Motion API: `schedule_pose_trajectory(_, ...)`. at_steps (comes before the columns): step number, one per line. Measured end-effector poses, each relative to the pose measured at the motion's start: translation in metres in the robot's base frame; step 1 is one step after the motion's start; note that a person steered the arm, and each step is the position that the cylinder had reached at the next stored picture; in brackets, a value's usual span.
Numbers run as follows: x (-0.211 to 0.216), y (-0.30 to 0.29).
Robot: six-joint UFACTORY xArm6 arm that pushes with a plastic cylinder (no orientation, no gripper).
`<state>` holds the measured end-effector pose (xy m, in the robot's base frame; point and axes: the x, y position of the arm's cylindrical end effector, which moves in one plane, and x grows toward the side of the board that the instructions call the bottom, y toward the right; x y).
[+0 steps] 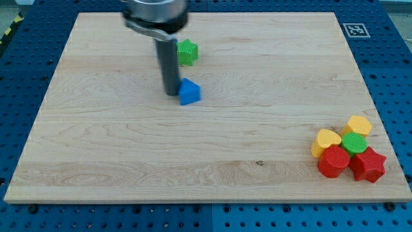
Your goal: Move the arm left to the blue cube
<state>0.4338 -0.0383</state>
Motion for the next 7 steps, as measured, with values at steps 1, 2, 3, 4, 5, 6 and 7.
schedule_pose_trajectory(1,0.019,0.056)
schedule_pose_trajectory(2,0.040,0.111)
schedule_pose_trajectory(3,0.065,0.164)
schedule_pose_trajectory(4,0.080,0.193)
schedule_pose_trajectory(5,0.073,0.140)
schedule_pose_trajectory(6,0.037,0.048)
schedule_pose_trajectory(7,-0.018,-0.057)
